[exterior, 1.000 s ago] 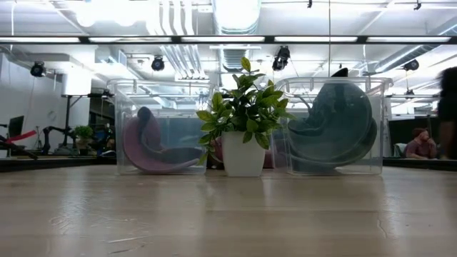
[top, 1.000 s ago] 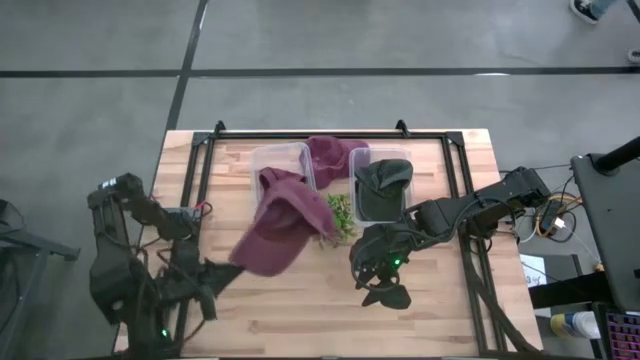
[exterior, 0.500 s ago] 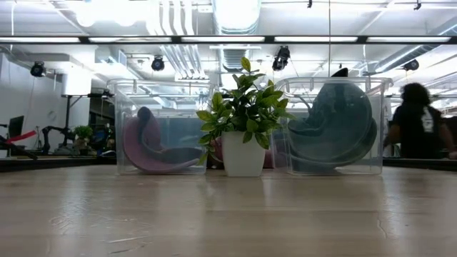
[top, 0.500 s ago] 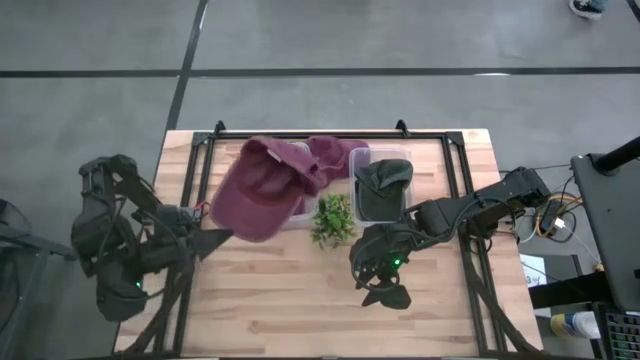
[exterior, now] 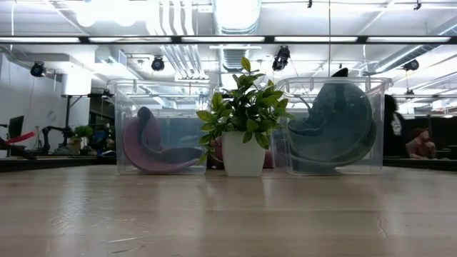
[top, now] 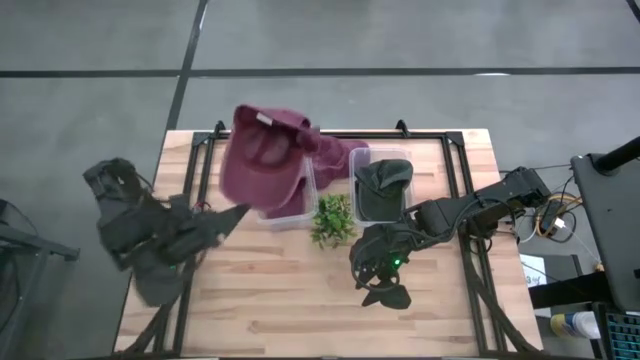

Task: Pick & Place hat
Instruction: Put the bottom red cap into the left transparent bin

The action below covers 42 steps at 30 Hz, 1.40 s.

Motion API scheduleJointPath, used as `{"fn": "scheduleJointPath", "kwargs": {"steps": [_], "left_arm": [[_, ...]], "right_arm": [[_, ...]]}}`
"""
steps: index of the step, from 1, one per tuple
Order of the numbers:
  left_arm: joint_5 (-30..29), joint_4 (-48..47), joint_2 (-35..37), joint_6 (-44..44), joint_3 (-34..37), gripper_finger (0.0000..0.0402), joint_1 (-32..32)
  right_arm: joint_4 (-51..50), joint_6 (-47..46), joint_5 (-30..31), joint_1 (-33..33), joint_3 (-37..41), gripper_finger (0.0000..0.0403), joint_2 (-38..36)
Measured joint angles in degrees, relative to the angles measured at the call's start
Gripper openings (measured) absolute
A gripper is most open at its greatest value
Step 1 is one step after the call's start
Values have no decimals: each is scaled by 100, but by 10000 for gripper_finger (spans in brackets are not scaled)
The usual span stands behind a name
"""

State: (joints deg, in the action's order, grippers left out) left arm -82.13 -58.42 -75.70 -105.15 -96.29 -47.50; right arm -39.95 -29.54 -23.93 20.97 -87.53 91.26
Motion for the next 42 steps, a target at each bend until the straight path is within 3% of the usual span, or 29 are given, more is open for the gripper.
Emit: {"fn": "scheduleJointPath", "kwargs": {"steps": [10,16,29,35,40,42], "left_arm": [[710,282,-725,-720,42,4,1683],[1392,276,-814,-1435,700,3,2263],[2210,950,-194,-2568,2631,3,2353],[2549,854,289,-2728,3071,3,2355],[3508,532,551,-3323,3298,4,2366],[3618,546,579,-3354,3338,5,2366]], "right_arm": [[-2,0,0,0,0,228,0],[0,-2,-1,0,0,228,0],[0,0,-1,0,0,228,0],[-1,0,0,0,0,228,0],[-3,-1,0,0,0,228,0],[0,-1,-1,0,0,228,0]]}}
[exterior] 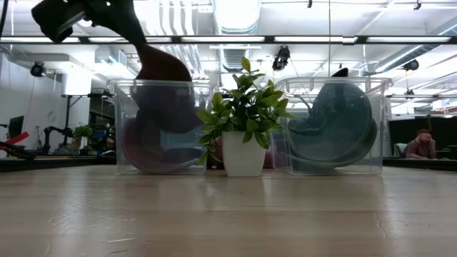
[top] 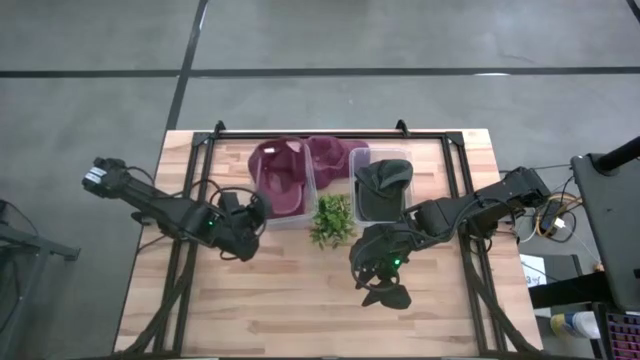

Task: Pick & Place hat
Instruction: Put the bottom red cap into the left transparent bin

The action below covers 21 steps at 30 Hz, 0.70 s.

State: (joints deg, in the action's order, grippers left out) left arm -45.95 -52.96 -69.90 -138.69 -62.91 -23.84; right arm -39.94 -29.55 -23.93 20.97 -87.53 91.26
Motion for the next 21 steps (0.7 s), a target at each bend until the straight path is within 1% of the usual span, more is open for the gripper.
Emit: {"fn": "scheduleJointPath", "kwargs": {"steps": [5,8,9,11,15,18,21], "left_arm": [[-103,319,-80,61,78,6,38],[191,202,-90,39,84,6,38],[186,242,-95,63,127,6,36],[0,494,-172,143,230,7,60],[-61,771,-260,205,393,12,141],[-70,905,-291,285,420,32,170],[-361,1015,-310,634,421,70,177]], "right_arm": [[0,1,-1,0,0,228,0],[-1,1,0,0,0,228,0],[-1,-1,-1,0,0,228,0],[0,1,-1,0,0,228,0],[2,-1,-1,2,0,228,0],[3,1,1,2,0,228,0],[2,1,0,0,0,228,0]]}}
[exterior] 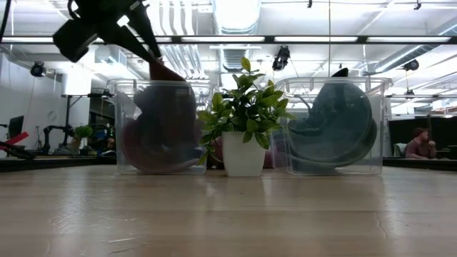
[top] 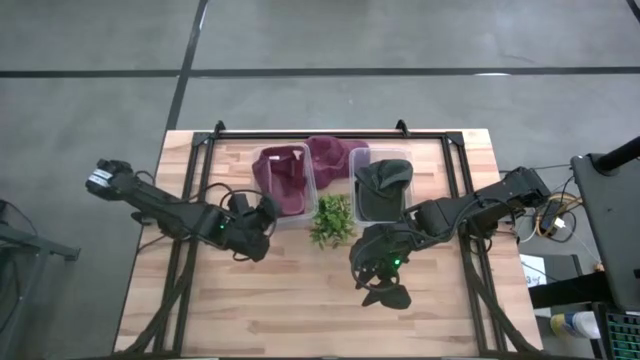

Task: Pick & Place hat
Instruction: Put the bottom red cap into the left transparent bin

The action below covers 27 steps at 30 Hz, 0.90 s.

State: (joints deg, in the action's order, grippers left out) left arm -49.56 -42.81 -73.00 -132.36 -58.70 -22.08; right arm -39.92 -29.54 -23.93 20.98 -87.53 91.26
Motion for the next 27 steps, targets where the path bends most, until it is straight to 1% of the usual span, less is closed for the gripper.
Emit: {"fn": "scheduleJointPath", "kwargs": {"steps": [3,7,9,11,15,21,24,27], "left_arm": [[-332,84,6,337,0,124,-1],[-403,161,48,481,0,200,-5],[-404,292,83,678,0,226,-32],[-403,339,96,833,0,244,-36],[-383,743,180,851,0,252,-53],[73,827,707,928,0,249,-260],[62,657,955,1170,2,249,-369],[-8,365,1132,1781,0,249,-429]], "right_arm": [[0,0,1,1,0,228,0],[0,0,1,0,0,228,0],[1,-1,1,0,0,228,0],[0,0,-1,2,0,228,0],[0,0,-1,1,0,228,0],[0,0,-1,2,0,228,0],[-2,0,-1,2,0,228,0],[-1,0,-1,0,0,228,0]]}}
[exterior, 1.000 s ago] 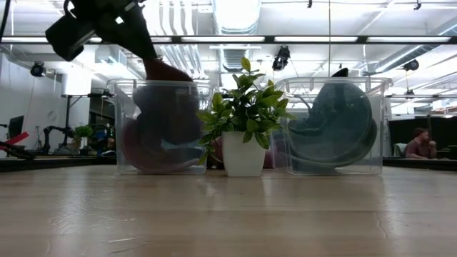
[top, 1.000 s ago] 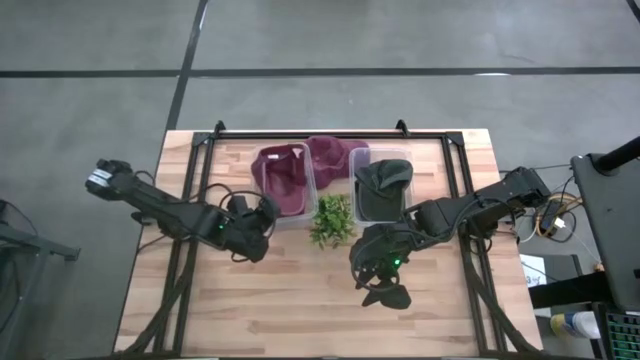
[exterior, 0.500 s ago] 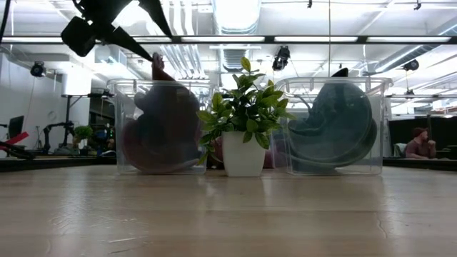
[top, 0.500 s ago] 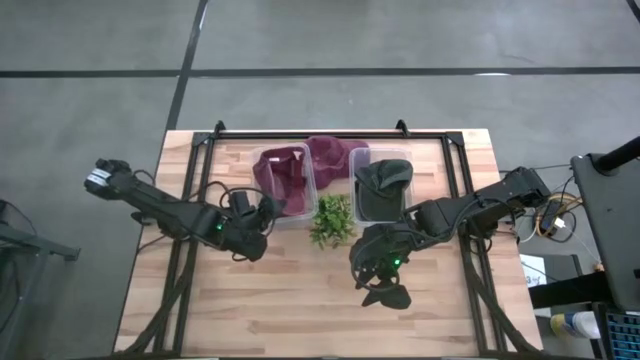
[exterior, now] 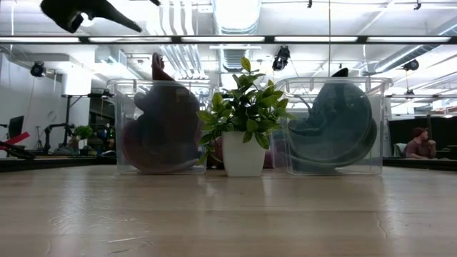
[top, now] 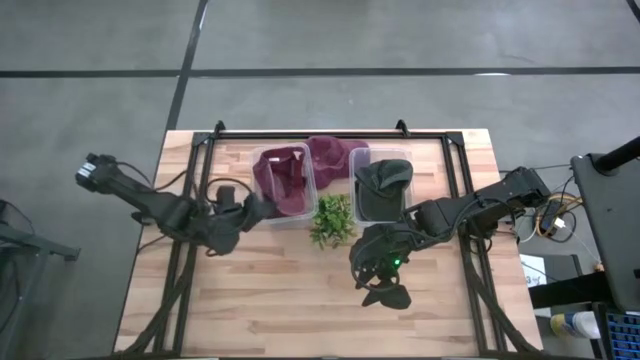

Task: Pick & Place hat
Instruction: Put the bottom red cap into the left transparent bin

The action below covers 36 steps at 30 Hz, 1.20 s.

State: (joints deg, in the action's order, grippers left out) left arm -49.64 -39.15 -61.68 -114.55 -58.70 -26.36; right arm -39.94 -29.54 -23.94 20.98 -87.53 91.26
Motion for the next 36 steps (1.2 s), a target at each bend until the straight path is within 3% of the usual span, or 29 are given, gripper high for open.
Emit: {"fn": "scheduleJointPath", "kwargs": {"steps": [4,9,15,20,27,32,36], "left_arm": [[126,7,117,1170,62,250,-25],[467,-25,213,671,76,250,-29],[837,-65,204,964,96,250,-33],[1496,74,227,2563,94,250,-51],[2470,-184,371,3688,94,250,-75],[2578,-224,488,4303,92,250,-54],[2662,155,633,5426,-123,250,81]], "right_arm": [[1,0,1,-1,0,228,0],[1,0,1,-1,0,228,0],[1,0,0,-1,0,228,0],[1,0,1,0,0,228,0],[1,0,2,1,0,228,0],[1,0,2,0,0,228,0],[1,0,1,0,0,228,0]]}}
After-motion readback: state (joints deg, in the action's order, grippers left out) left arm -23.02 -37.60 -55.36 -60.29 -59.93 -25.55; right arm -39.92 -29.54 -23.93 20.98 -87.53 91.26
